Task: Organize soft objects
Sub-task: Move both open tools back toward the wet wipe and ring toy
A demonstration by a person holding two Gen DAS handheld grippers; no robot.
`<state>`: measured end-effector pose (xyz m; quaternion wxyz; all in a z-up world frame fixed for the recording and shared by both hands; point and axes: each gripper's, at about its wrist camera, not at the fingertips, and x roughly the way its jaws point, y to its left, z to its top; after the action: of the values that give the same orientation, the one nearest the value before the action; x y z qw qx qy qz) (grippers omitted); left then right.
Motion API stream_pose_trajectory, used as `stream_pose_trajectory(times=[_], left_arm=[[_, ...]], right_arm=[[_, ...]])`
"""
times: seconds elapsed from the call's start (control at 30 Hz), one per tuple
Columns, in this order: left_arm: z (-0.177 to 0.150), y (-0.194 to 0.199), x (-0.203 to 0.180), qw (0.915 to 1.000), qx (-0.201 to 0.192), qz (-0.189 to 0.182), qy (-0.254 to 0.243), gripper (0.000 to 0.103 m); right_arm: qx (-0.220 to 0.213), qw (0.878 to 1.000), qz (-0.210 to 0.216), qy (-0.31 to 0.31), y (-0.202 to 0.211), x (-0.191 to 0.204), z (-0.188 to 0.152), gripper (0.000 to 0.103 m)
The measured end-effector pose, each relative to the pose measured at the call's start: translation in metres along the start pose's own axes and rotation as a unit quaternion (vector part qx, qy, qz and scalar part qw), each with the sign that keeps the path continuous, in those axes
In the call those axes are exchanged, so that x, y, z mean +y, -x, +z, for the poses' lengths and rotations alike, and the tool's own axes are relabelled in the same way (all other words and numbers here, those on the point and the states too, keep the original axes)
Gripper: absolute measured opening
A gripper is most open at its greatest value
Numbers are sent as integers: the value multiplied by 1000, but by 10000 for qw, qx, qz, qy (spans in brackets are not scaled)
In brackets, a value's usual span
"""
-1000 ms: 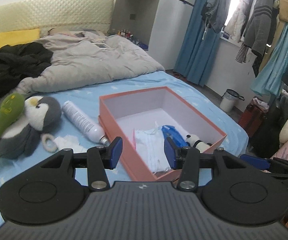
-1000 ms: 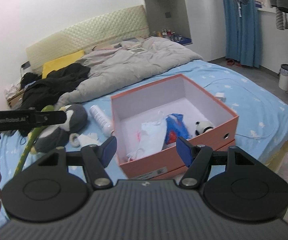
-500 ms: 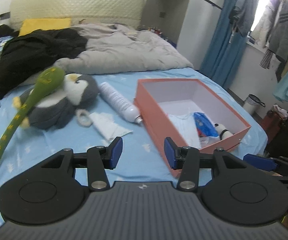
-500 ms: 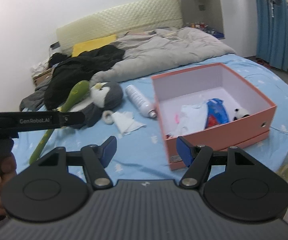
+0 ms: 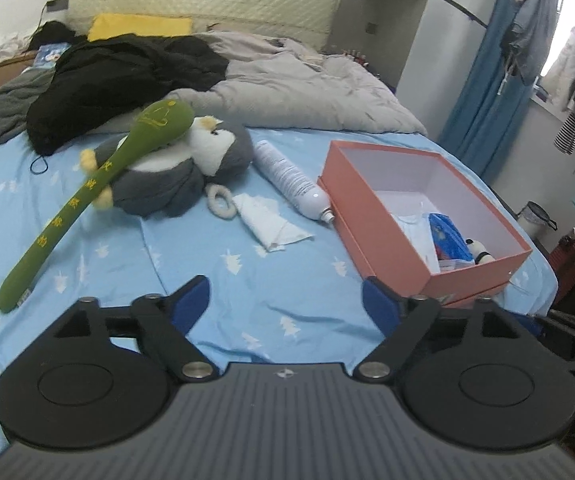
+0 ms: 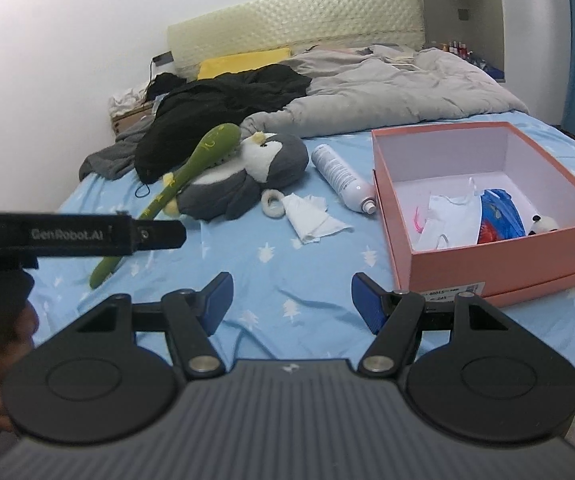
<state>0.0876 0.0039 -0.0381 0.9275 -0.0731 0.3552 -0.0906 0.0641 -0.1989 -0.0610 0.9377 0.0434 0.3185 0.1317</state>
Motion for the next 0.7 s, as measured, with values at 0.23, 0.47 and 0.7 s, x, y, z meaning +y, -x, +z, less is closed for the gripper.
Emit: stream_pose_trajectory(times=[0.23, 0.47, 0.7], left_arm=[[12, -44, 18, 9994, 249, 137, 219, 99], [30, -108, 48, 9988, 211, 260, 367, 98], [45, -179, 78, 9968, 351, 64, 719, 94]], right_arm=[[275, 9996, -3, 99, -27, -1, -2, 68], [502, 9985, -84, 189, -80, -1, 12, 68], [716, 9970, -26, 280, -140, 3, 29, 68]])
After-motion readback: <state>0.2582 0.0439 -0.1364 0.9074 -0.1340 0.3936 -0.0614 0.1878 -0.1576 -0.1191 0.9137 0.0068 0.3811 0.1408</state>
